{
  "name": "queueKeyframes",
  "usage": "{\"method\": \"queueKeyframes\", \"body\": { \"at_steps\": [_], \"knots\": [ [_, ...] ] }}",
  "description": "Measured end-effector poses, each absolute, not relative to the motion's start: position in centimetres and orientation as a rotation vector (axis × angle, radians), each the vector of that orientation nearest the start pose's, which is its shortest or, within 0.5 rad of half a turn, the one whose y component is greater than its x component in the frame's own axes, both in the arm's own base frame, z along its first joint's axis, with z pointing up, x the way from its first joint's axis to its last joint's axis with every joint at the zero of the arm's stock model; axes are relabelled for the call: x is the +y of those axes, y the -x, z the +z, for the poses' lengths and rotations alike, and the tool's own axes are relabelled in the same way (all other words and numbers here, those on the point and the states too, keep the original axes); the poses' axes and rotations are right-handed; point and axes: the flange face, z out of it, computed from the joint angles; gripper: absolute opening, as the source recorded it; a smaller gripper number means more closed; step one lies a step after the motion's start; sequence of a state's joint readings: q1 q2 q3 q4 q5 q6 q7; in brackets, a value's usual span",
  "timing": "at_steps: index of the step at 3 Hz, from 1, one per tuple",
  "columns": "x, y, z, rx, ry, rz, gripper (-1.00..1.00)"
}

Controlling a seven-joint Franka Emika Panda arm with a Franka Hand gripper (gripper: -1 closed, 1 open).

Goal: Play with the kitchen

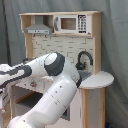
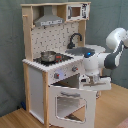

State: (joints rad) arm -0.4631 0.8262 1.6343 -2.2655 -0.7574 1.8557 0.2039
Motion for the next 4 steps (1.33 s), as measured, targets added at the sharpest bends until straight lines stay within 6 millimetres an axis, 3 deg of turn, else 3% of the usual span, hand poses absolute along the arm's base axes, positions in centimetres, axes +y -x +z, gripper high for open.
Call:
{"method": "queueKeyframes", "body": {
  "at_steps": [2,4],
  "knots": [
    [45.6,-22.2,32.0,-2.015,2.424,0.292,-1.00],
    [45.6,-20.4,35.0,-1.974,2.568,0.237,-1.00]
  ]
}}
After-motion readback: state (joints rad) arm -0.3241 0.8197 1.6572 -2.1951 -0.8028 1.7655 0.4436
